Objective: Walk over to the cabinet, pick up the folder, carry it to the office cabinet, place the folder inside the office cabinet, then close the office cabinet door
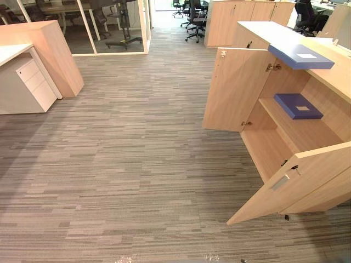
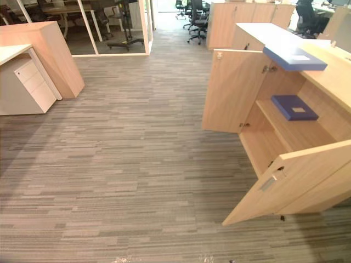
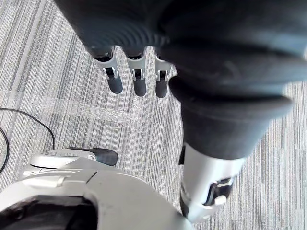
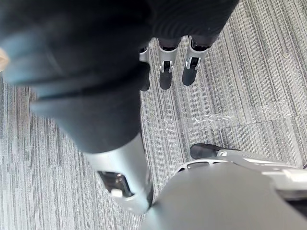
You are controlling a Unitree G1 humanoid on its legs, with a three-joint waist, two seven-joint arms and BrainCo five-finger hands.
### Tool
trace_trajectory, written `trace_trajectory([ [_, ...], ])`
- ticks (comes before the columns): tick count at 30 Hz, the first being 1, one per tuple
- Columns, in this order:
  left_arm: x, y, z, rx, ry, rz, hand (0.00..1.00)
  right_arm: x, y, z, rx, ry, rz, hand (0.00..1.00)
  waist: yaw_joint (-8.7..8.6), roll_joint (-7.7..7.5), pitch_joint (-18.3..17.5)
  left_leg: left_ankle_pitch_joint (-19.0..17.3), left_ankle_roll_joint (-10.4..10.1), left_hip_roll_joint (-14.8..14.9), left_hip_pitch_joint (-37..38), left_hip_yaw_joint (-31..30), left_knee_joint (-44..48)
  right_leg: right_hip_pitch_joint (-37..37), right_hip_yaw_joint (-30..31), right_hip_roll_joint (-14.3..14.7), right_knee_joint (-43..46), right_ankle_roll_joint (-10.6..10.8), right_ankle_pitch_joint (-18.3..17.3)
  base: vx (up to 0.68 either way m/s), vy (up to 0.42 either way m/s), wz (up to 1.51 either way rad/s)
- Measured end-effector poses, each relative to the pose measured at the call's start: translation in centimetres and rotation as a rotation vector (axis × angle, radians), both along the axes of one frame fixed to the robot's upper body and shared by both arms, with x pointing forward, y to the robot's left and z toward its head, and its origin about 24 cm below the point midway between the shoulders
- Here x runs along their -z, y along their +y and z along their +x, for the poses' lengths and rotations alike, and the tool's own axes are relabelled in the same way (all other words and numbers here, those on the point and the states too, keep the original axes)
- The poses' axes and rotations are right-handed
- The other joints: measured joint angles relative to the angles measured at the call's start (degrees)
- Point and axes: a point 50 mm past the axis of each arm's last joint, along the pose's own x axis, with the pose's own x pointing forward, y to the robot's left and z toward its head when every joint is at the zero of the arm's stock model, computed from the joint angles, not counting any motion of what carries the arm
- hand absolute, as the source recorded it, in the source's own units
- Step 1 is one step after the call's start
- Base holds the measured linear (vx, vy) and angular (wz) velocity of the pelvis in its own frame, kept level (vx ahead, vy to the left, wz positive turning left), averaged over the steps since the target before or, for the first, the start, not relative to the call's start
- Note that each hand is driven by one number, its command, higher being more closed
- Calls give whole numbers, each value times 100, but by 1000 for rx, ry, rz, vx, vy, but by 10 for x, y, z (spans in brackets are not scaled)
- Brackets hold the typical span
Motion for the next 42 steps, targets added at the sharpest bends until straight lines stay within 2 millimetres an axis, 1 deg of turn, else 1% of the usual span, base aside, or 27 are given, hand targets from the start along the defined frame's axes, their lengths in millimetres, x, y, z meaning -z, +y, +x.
trace_trajectory([
  [1,0,0,1,8,-4,0,0,0,0,1,-1,-3,0,0,1,-25,61,-21,-31,16,62,1,0,57,-7,11,2,59,-17,0,0,0],
  [3,0,0,3,17,-8,0,0,0,0,3,-2,-8,0,0,0,-15,79,-26,-38,19,65,4,0,57,-8,12,2,71,-24,0,0,0],
  [10,-1,0,6,32,-15,1,0,-1,0,6,-4,-15,0,0,-3,-6,111,-26,-38,23,71,7,2,57,-8,14,6,68,-23,0,0,0],
  [12,-1,0,8,45,-21,6,0,-1,0,6,-4,-15,0,0,-4,-33,126,-25,-37,25,73,8,2,58,-8,15,5,67,-23,0,0,0],
  [18,-2,1,11,88,-22,55,0,-1,0,7,-7,-17,-7,0,5,-38,127,-69,-10,25,34,32,95,61,-6,13,3,62,-20,0,0,0],
  [20,-3,4,16,77,-40,68,0,-1,1,9,-8,-18,-8,0,2,-47,154,-402,-11,39,-287,24,769,49,-9,5,25,54,-15,0,0,0],
  [21,-5,4,20,65,-60,76,0,-1,0,8,-7,-12,-12,0,1,-5,173,-705,-88,98,-625,39,1503,53,-41,22,59,49,-19,-26,17,8],
  [22,-6,5,24,56,-77,81,0,-1,-1,9,-9,-12,-15,0,7,13,231,-834,-242,139,-848,63,1975,62,-94,28,75,12,-45,-43,17,13],
  [23,-7,6,28,44,-94,84,0,-1,-2,11,-10,-16,-17,0,7,4,297,-887,-327,153,-994,68,2298,65,-131,23,93,-46,-91,-86,14,21],
  [24,-9,7,35,18,-125,91,0,-1,-3,13,-9,-18,-19,0,15,32,411,-953,-435,201,-1317,76,3001,90,-196,31,120,-192,-184,-108,21,24],
  [25,-11,7,40,-30,-155,92,0,-2,-5,16,-6,-23,-26,0,25,75,524,-916,-521,272,-1648,85,3732,179,-300,36,122,-228,-208,-95,29,25],
  [26,-12,8,42,-72,-171,89,0,-3,-5,19,-5,-30,-28,0,29,73,625,-796,-757,315,-1850,111,4262,272,-308,24,140,-248,-221,-46,35,13],
  [27,-12,9,41,-91,-172,86,0,-3,-5,20,-4,-32,-30,0,24,66,680,-820,-827,345,-2026,146,4547,312,-294,-4,185,-276,-247,-5,54,3],
  [28,-12,10,37,-139,-168,80,0,-3,-5,20,0,-33,-32,0,45,56,688,-1064,-525,474,-2203,212,4672,308,-267,-41,241,-269,-278,15,84,-4],
  [29,-12,12,36,-163,-171,81,0,-3,-6,21,12,-36,-33,0,36,38,682,-1134,-409,609,-2284,236,4440,296,-233,-63,255,-250,-289,62,135,-14],
  [30,-12,14,36,-175,-172,86,0,-4,-7,22,36,-42,-32,0,52,28,695,-1148,-336,729,-2288,194,3800,252,-157,-142,291,-207,-313,138,194,-20],
  [31,-12,13,36,-181,-173,87,0,-4,-7,22,38,-42,-35,0,43,20,697,-1079,-316,753,-2252,36,2989,230,-103,-301,336,-141,-334,168,207,-23],
  [33,-12,12,36,-190,-176,86,0,-4,-8,21,39,-39,-40,0,34,21,734,-817,-362,778,-2070,-62,1916,211,13,-557,439,18,-413,234,304,-26],
  [34,-12,11,35,-198,-173,89,0,-4,-10,21,42,-42,-49,0,19,51,744,-414,-498,861,-1867,39,1339,238,80,-726,486,234,-492,298,433,-40],
  [35,-12,11,36,-202,-176,98,0,-4,-11,21,46,-40,-53,0,17,103,687,199,-492,821,-1692,371,1127,291,85,-877,480,421,-499,255,379,-45],
  [36,-13,12,39,-202,-186,105,0,-4,-7,22,46,-41,-45,0,46,76,693,275,-435,777,-1662,497,1134,291,67,-971,466,422,-499,211,282,-50],
  [37,-16,17,44,-199,-205,124,0,-4,-4,26,46,-52,-36,0,43,-61,632,234,-373,622,-1664,585,1184,264,0,-1148,486,418,-442,256,228,-49],
  [38,-18,21,51,-194,-221,136,0,-3,1,29,46,-59,-23,0,39,-155,584,175,-278,510,-1648,650,1227,239,-44,-1282,469,559,-302,257,190,-39],
  [39,-20,24,54,-188,-231,144,0,-3,4,30,45,-61,-15,0,31,-187,559,150,-242,446,-1607,699,1210,240,-46,-1347,443,637,-215,301,192,-37],
  [40,-21,22,62,-168,-247,140,0,-3,5,31,54,-67,-13,0,39,-203,530,92,-153,353,-1493,805,1146,259,-49,-1460,397,716,-73,254,163,-37],
  [41,-21,18,65,-151,-252,133,0,-3,4,31,56,-68,-13,0,42,-219,468,82,-139,233,-1377,888,1075,263,-48,-1578,372,776,6,255,173,-46],
  [42,-20,15,66,-137,-251,125,0,-3,4,30,61,-65,-13,0,40,-191,395,15,-32,94,-1297,961,1031,253,-40,-1745,404,791,35,272,209,-48],
])
